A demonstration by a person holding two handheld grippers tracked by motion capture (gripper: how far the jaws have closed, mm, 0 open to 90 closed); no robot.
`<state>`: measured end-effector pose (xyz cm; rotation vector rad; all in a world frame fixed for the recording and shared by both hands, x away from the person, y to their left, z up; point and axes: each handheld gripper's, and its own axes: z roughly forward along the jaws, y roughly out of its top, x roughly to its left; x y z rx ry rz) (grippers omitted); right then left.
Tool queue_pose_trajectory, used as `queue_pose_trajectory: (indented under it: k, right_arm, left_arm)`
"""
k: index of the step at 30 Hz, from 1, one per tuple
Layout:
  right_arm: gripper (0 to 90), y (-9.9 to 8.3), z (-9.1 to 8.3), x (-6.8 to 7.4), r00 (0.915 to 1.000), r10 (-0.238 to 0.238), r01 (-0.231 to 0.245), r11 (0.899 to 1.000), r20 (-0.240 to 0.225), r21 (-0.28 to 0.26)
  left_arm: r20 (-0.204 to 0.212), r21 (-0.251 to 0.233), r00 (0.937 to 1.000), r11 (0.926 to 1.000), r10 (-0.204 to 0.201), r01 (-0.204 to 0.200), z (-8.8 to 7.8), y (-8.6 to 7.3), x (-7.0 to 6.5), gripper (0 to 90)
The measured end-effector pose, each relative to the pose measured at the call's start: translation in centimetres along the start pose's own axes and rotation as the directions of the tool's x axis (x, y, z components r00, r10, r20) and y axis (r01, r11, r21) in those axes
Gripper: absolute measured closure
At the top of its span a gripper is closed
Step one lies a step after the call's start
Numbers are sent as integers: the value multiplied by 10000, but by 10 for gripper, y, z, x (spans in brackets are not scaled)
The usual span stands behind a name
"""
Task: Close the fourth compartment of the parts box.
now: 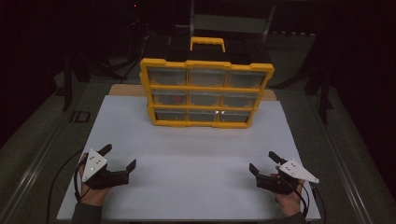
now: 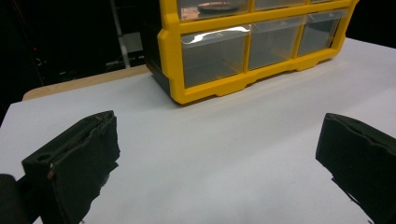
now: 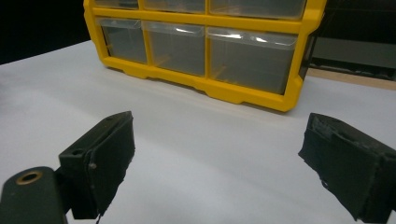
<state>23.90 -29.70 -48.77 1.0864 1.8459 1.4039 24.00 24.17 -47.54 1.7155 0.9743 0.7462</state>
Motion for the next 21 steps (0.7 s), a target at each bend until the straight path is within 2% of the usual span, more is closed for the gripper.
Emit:
queue_pose_trajectory:
  k: [21]
  right_arm:
    - [87, -1, 3, 2, 10000, 5, -4, 10000, -80, 93]
  left_arm:
    - [-49, 125, 10000, 9999, 55, -55, 1, -1, -1, 0]
